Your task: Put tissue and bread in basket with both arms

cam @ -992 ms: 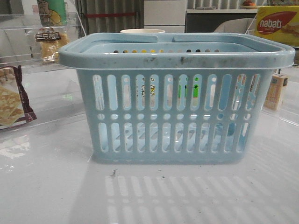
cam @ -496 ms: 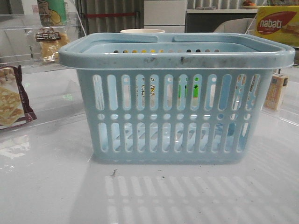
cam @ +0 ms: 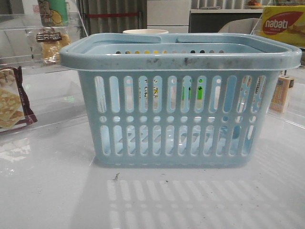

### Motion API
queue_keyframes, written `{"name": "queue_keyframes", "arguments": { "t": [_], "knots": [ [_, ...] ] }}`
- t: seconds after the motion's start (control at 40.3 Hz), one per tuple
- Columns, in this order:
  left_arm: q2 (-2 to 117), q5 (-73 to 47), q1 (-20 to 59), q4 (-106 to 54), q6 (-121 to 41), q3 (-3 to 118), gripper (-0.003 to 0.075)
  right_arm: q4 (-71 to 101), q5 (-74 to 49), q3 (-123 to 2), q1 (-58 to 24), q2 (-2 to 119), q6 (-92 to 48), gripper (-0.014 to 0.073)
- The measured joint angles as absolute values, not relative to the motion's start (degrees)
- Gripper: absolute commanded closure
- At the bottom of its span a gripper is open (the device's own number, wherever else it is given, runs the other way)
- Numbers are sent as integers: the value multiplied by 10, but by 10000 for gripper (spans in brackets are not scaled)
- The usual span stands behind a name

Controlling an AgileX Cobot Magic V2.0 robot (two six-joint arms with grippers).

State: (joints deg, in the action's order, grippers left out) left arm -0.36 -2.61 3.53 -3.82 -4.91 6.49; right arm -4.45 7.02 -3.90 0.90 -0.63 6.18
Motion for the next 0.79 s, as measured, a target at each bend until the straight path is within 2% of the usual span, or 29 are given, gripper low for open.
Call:
{"name": "queue_keyframes", "arguments": {
  "t": [0.198, 0.496, 0.62, 0.793],
  "knots": [
    [7, -66, 35, -38, -49, 202, 630, -45, -6, -179, 9, 0, 62, 527],
    [132, -178, 35, -39, -49, 392, 630, -45, -188, -354, 9, 112, 62, 527],
    [184, -247, 35, -39, -49, 436, 630, -45, -275, -390, 9, 165, 62, 527],
    [238, -335, 35, -39, -49, 438, 630, -45, -391, -395, 9, 231, 62, 527]
  ]
}}
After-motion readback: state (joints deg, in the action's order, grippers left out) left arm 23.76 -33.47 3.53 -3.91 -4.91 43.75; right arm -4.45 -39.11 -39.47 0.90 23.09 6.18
